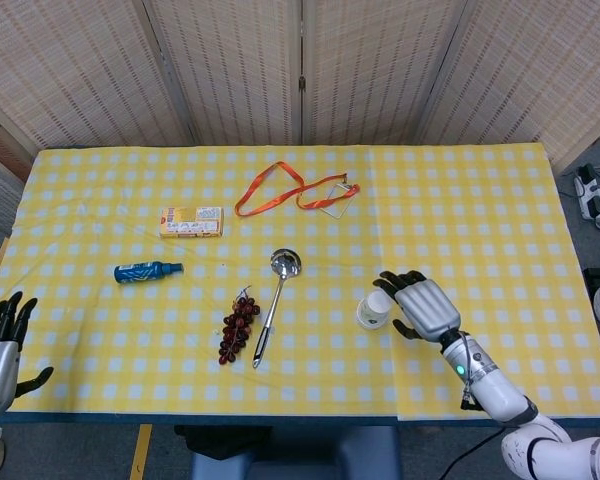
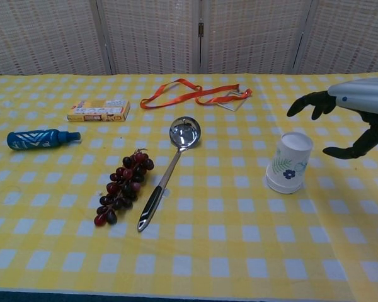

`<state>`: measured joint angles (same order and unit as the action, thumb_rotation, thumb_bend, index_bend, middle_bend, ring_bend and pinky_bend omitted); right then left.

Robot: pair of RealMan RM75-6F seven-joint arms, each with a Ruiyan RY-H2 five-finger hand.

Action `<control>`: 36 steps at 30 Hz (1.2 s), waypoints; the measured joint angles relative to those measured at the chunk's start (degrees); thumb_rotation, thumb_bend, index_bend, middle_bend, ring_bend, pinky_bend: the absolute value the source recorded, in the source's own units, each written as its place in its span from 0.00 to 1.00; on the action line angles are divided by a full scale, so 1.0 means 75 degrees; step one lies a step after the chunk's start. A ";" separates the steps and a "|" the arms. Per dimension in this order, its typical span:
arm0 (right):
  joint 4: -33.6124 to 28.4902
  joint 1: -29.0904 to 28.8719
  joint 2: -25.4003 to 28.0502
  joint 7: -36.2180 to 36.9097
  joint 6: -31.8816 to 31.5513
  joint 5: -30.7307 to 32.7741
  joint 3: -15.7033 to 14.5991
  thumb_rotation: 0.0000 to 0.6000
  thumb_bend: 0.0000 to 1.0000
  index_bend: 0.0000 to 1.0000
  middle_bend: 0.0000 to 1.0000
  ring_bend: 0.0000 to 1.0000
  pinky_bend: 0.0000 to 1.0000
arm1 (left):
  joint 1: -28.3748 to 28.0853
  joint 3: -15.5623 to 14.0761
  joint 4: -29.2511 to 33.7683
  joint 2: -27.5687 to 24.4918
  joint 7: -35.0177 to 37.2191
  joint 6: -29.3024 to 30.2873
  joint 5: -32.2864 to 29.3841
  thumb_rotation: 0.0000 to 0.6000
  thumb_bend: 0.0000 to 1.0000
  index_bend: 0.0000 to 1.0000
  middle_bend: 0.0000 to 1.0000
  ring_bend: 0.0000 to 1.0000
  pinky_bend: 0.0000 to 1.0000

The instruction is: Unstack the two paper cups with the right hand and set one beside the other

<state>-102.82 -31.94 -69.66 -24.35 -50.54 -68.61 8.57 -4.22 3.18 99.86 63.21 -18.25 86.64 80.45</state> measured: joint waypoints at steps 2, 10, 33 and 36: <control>0.0069 -0.0150 -0.0072 -0.0107 0.0106 0.0232 0.0017 1.00 0.42 0.20 0.17 0.22 0.20 | -0.0004 0.0007 0.0016 -0.0008 -0.0004 -0.0020 -0.0022 1.00 0.19 0.02 0.00 0.01 0.00; 0.0301 -0.0595 -0.0232 -0.0367 0.0439 0.1008 -0.0022 1.00 0.46 0.22 0.17 0.22 0.20 | -0.0019 0.0006 0.0082 -0.0033 -0.0080 -0.0106 -0.0119 1.00 0.19 0.02 0.00 0.01 0.00; 0.0447 -0.1049 -0.0369 -0.0200 0.0189 0.1451 -0.0306 1.00 0.49 0.36 0.18 0.24 0.20 | -0.0055 0.0013 0.0202 -0.0081 -0.0195 -0.0266 -0.0336 1.00 0.19 0.02 0.00 0.01 0.00; 0.0316 -0.1046 -0.0248 -0.0079 0.0114 0.1372 -0.0282 1.00 0.49 0.36 0.18 0.24 0.20 | -0.0062 0.0020 0.0215 -0.0092 -0.0205 -0.0282 -0.0365 1.00 0.19 0.02 0.00 0.01 0.00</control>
<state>-100.45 -39.78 -71.52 -24.94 -49.69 -58.32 6.45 -4.69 3.33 101.47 62.52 -19.79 84.52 77.71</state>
